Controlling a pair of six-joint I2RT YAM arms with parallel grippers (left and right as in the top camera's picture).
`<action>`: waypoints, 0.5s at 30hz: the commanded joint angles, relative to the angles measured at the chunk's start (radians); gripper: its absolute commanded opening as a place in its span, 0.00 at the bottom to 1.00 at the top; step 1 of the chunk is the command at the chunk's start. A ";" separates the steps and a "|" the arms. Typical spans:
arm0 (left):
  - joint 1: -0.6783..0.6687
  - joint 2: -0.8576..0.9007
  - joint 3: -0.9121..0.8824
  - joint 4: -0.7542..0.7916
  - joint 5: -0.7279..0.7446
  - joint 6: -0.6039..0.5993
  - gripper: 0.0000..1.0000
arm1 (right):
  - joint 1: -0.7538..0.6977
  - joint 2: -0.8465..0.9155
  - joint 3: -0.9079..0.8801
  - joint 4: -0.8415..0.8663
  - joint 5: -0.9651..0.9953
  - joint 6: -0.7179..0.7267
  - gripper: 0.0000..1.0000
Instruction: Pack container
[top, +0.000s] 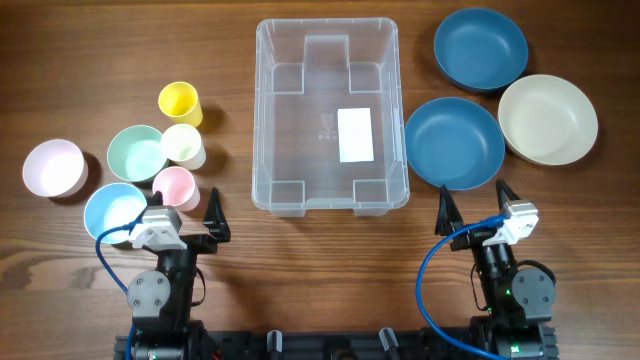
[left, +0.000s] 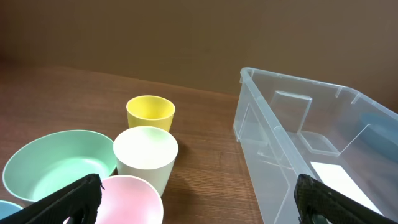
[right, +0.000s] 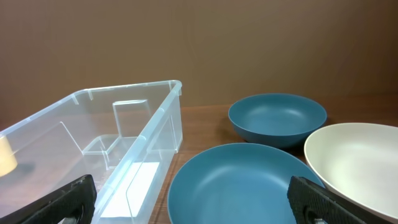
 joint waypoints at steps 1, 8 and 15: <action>0.007 -0.006 -0.008 0.000 0.014 0.019 1.00 | 0.000 0.006 -0.001 0.003 -0.015 0.021 1.00; 0.007 -0.006 -0.008 0.000 0.011 0.019 1.00 | 0.000 0.006 -0.001 0.007 -0.008 0.019 1.00; 0.007 0.007 0.056 -0.001 0.013 -0.090 1.00 | 0.000 0.027 0.095 -0.087 0.004 0.053 1.00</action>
